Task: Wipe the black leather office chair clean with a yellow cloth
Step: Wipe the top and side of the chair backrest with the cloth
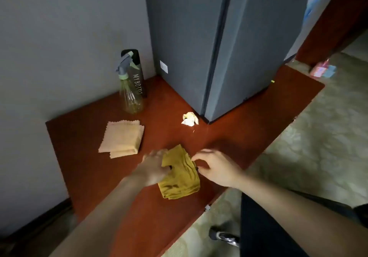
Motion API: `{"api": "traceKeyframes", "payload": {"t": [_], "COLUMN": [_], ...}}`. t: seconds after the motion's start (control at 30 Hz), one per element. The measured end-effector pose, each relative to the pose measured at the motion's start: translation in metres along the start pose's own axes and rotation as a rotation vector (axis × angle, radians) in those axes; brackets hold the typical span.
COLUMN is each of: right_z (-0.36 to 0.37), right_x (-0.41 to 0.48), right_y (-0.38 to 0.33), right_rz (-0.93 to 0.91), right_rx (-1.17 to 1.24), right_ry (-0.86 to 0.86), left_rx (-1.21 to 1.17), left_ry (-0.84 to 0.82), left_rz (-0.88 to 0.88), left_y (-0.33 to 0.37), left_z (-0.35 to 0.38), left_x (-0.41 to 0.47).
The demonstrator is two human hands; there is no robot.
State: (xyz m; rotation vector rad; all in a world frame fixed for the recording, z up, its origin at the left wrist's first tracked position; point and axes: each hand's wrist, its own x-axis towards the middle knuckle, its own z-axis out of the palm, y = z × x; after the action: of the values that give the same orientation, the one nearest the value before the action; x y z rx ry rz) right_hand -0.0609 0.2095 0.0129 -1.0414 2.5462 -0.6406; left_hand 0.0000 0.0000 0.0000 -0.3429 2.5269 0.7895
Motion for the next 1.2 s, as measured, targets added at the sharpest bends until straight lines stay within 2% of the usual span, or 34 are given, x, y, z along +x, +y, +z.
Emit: {"api": "traceKeyframes", "payload": {"t": [0.13,0.33,0.53,0.67,0.8,0.93,1.1,1.2], "right_z": [0.035,0.065,0.071,0.058,0.027,-0.014,-0.059,-0.085], "right_x": [0.023,0.026,0.009,-0.013,-0.049,-0.106,-0.219,-0.297], "right_y": [0.004,0.013,0.021,0.021,0.024,0.030,0.039,0.047], "right_rz": [-0.018,-0.097,-0.049,-0.047,-0.081,-0.183,-0.314,-0.377], "right_rx": [-0.142,-0.276,-0.194,-0.183,-0.223,-0.283,-0.315,-0.346], "right_ry": [-0.155,-0.267,-0.271,-0.306,-0.275,-0.161,-0.034,0.051], "left_rx": [-0.037,-0.027,-0.123,-0.169,-0.133,-0.063,0.004,0.018], "left_ry": [0.068,0.137,0.071,0.098,0.106,0.185,0.365,0.390], "left_rz": [-0.115,-0.193,-0.170,-0.130,-0.102,-0.052,0.020,0.112], "left_y": [-0.010,-0.020,-0.007,0.023,0.058,0.111,0.191,0.243], "left_z": [0.011,0.028,0.037,0.042,0.048,0.065,0.118,0.157], "left_x": [0.023,0.042,0.035,0.013,-0.020,-0.070,-0.159,-0.211]}}
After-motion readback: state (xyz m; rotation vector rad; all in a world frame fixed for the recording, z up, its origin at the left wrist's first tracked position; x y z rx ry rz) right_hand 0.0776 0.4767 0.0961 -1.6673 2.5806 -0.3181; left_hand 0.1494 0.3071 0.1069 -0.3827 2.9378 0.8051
